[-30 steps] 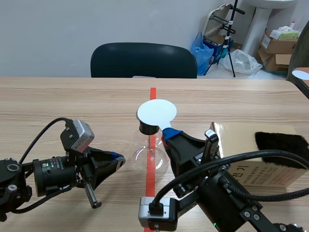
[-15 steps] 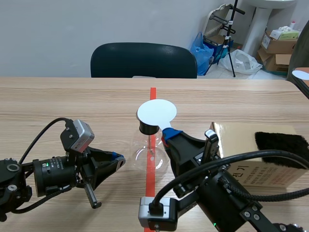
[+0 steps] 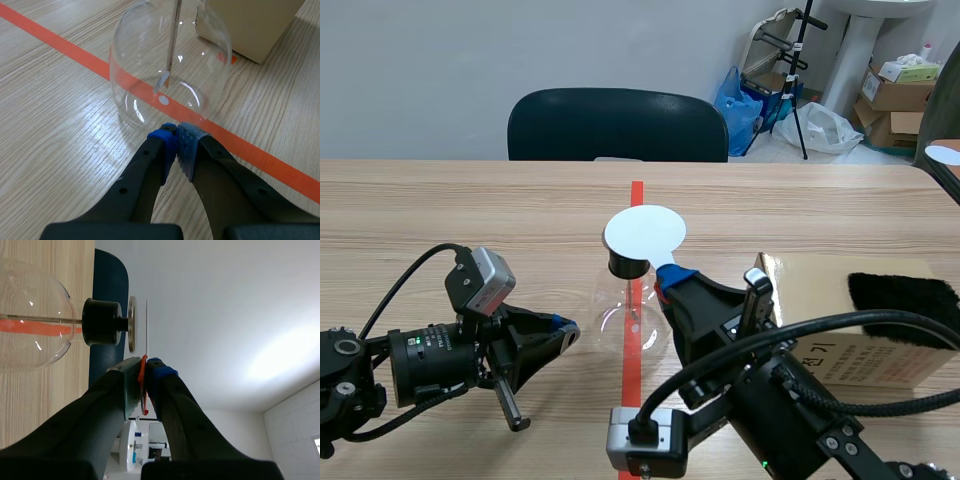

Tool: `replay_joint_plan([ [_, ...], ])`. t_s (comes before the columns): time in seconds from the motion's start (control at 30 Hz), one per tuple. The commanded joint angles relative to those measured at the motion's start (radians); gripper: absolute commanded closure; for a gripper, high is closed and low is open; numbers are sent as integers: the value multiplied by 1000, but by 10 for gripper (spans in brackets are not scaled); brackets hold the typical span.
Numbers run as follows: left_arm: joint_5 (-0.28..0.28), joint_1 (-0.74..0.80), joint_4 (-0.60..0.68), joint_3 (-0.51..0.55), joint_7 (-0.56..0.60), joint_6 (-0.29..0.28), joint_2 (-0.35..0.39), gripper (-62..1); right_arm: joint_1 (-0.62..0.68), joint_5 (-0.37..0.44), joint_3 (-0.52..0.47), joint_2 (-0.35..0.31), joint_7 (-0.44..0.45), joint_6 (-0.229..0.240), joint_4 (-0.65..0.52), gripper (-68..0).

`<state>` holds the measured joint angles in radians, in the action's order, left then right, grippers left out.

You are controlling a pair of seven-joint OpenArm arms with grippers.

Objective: Do the electroscope experiment

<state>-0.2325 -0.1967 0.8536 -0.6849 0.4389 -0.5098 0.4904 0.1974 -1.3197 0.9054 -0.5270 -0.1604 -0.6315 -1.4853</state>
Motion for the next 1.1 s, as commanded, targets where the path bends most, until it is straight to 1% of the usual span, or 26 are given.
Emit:
replay_joint_plan([
  [0.0, -10, -3, 27, 10, 14, -5, 3, -31, -26, -5, -3, -13, 0, -11, -8, -10],
  [0.03, -10, -3, 27, 10, 14, -5, 3, -31, -27, -4, -4, -13, 0, -3, -8, -10],
  [0.5, -10, -3, 27, 10, 14, -5, 3, -31, -46, 4, -4, -13, 2, 5, -8, -10],
  [0.6, -10, -3, 27, 10, 14, -5, 3, -31, -48, 5, -4, -13, -25, 4, -8, -10],
  [0.77, -10, -3, 27, 10, 14, -5, 3, -31, -48, 8, -4, -13, -116, 4, -8, -10],
  [1.07, -10, -3, 27, 10, 14, -5, 3, -31, -48, 19, -4, -13, -353, 4, -8, -10],
])
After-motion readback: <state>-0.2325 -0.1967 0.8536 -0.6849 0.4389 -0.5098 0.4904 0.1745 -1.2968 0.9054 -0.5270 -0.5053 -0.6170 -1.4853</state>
